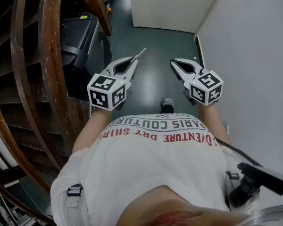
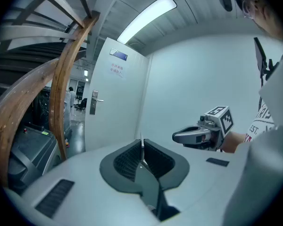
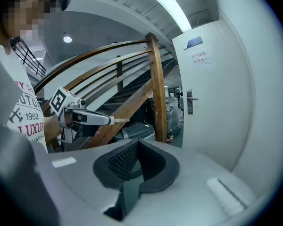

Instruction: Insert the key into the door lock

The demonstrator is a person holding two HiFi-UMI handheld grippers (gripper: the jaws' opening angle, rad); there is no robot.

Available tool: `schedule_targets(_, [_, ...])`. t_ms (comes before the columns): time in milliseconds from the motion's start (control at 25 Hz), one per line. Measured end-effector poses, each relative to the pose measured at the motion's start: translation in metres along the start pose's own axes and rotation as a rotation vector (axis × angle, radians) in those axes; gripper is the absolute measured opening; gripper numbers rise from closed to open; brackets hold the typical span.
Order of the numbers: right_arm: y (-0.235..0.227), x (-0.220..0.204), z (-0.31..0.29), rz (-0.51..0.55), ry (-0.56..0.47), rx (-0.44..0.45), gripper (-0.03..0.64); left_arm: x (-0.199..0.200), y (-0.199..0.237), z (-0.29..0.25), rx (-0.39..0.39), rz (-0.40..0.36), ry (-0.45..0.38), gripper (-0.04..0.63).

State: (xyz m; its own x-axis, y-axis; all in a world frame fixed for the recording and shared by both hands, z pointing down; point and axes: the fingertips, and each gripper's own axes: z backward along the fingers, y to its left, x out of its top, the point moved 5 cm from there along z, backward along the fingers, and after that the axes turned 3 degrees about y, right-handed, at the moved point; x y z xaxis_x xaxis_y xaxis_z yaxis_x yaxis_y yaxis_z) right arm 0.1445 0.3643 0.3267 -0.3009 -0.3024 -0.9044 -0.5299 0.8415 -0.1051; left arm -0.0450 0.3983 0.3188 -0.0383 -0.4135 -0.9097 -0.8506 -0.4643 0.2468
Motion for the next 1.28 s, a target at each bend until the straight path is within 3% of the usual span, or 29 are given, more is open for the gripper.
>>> schedule_targets(880, [-0.004, 0.006, -0.005, -0.036, -0.037, 0.02, 0.002, 0.002, 0.005, -0.003, -0.013, 0.022, -0.008, 0.023])
schedule_targets(1120, [-0.011, 0.02, -0.022, -0.017, -0.05, 0.014, 0.002, 0.013, 0.028, 0.007, 0.011, 0.021, -0.033, 0.023])
schedule_targets(1280, [-0.033, 0.024, -0.038, 0.008, -0.042, 0.02, 0.003, 0.024, 0.048, -0.016, 0.014, 0.031, -0.049, 0.023])
